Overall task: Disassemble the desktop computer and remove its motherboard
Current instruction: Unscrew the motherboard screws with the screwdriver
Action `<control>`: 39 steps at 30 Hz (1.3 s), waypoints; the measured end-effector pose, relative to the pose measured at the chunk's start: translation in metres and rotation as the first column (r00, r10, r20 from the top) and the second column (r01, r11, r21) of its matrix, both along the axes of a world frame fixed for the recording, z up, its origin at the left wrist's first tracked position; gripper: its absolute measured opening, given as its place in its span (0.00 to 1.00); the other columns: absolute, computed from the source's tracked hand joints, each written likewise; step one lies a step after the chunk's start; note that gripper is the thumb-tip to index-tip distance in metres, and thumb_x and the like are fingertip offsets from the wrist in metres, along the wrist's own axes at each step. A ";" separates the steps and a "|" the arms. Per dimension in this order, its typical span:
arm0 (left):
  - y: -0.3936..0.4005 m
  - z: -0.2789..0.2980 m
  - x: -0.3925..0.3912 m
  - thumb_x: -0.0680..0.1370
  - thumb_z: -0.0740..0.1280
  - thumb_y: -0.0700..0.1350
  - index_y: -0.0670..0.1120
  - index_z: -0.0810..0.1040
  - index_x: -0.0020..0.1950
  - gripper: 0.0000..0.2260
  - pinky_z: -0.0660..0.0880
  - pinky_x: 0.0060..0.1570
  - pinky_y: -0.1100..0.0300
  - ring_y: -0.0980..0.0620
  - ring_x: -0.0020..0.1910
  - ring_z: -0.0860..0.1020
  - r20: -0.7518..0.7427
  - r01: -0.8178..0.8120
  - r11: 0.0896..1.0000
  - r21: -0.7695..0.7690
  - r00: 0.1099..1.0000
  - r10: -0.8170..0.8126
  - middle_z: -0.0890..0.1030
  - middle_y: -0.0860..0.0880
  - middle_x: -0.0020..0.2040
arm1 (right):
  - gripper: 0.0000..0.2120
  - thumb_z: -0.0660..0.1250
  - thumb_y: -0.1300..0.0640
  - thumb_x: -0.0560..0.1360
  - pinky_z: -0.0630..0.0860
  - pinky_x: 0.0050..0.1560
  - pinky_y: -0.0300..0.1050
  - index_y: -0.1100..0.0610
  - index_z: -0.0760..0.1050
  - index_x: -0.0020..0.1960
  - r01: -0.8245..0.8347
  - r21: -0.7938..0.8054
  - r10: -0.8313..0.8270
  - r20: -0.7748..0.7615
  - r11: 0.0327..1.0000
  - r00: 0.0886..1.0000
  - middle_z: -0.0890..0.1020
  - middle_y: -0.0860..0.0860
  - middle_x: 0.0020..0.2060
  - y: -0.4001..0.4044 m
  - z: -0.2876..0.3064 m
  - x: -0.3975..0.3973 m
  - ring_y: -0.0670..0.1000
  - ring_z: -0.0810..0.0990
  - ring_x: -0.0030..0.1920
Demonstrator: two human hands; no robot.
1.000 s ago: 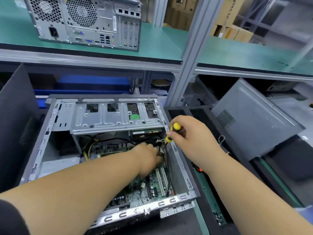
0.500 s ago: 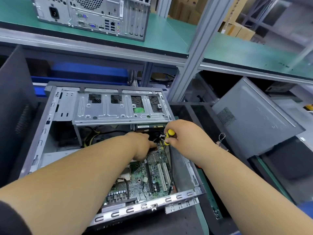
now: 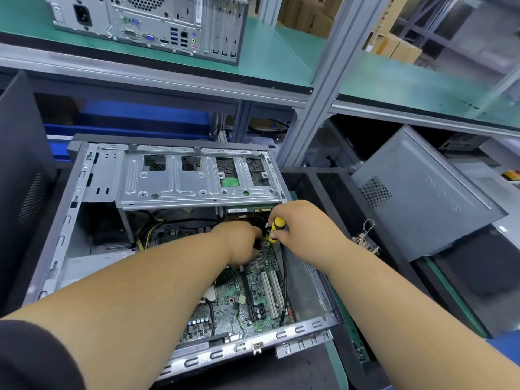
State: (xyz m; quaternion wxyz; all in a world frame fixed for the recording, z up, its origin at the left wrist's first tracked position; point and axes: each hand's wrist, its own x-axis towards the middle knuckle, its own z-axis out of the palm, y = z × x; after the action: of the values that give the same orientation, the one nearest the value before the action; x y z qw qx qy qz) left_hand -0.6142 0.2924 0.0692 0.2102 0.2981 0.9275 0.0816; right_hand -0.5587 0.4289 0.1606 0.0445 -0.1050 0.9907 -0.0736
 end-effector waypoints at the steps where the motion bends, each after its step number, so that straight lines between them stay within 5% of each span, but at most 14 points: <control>1: 0.001 -0.003 0.000 0.77 0.64 0.53 0.55 0.74 0.65 0.16 0.77 0.49 0.55 0.46 0.54 0.78 0.015 -0.032 0.999 0.034 0.999 0.032 0.79 0.49 0.57 | 0.08 0.70 0.53 0.75 0.74 0.50 0.46 0.54 0.79 0.53 -0.001 -0.001 0.001 -0.004 1.000 1.000 0.80 0.51 0.47 0.001 -0.001 0.000 0.51 0.75 0.51; 13: 0.005 -0.017 -0.003 0.77 0.66 0.49 0.63 0.81 0.58 0.13 0.69 0.43 0.65 0.55 0.45 0.75 0.177 -0.215 0.954 0.210 0.968 0.179 0.81 0.59 0.54 | 0.09 0.71 0.52 0.74 0.74 0.51 0.46 0.52 0.80 0.53 0.010 -0.012 -0.010 0.006 1.000 1.000 0.80 0.51 0.47 0.003 -0.005 -0.003 0.51 0.75 0.52; 17: 0.006 -0.017 -0.001 0.76 0.67 0.49 0.64 0.81 0.55 0.12 0.72 0.43 0.65 0.54 0.43 0.77 0.193 -0.221 0.954 0.204 0.964 0.182 0.81 0.59 0.47 | 0.09 0.71 0.53 0.74 0.74 0.51 0.46 0.53 0.80 0.53 0.011 -0.026 -0.011 0.003 1.000 1.000 0.80 0.51 0.47 0.004 -0.004 -0.001 0.52 0.75 0.52; 23: 0.005 -0.016 -0.001 0.75 0.67 0.50 0.66 0.80 0.56 0.13 0.77 0.50 0.62 0.55 0.47 0.81 0.189 -0.172 0.973 0.154 0.972 0.142 0.82 0.60 0.54 | 0.09 0.70 0.53 0.75 0.74 0.52 0.46 0.53 0.80 0.54 -0.004 -0.006 0.004 0.019 1.000 1.000 0.81 0.52 0.48 0.004 -0.002 -0.002 0.53 0.75 0.53; 31: -0.022 -0.014 0.001 0.74 0.68 0.52 0.67 0.79 0.57 0.14 0.73 0.45 0.65 0.56 0.47 0.80 0.223 -0.188 0.973 0.132 0.962 0.156 0.82 0.60 0.53 | 0.10 0.69 0.55 0.76 0.75 0.50 0.46 0.53 0.80 0.56 -0.115 0.000 0.115 0.019 0.993 0.993 0.81 0.52 0.49 -0.015 -0.005 -0.006 0.53 0.76 0.52; 39: -0.102 0.023 0.021 0.76 0.66 0.57 0.65 0.69 0.70 0.22 0.64 0.64 0.55 0.47 0.63 0.68 0.202 -0.019 0.997 -0.075 0.979 0.033 0.68 0.52 0.56 | 0.09 0.70 0.51 0.75 0.75 0.49 0.49 0.54 0.78 0.53 -0.284 -0.073 0.286 0.023 0.956 0.958 0.79 0.52 0.47 -0.070 -0.006 -0.016 0.54 0.76 0.49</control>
State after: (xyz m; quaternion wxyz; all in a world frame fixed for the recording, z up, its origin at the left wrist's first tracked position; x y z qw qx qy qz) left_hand -0.5937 0.1904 0.0925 0.3133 0.2683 0.9074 0.0806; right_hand -0.5748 0.3590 0.1543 0.0677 -0.2469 0.9612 -0.1022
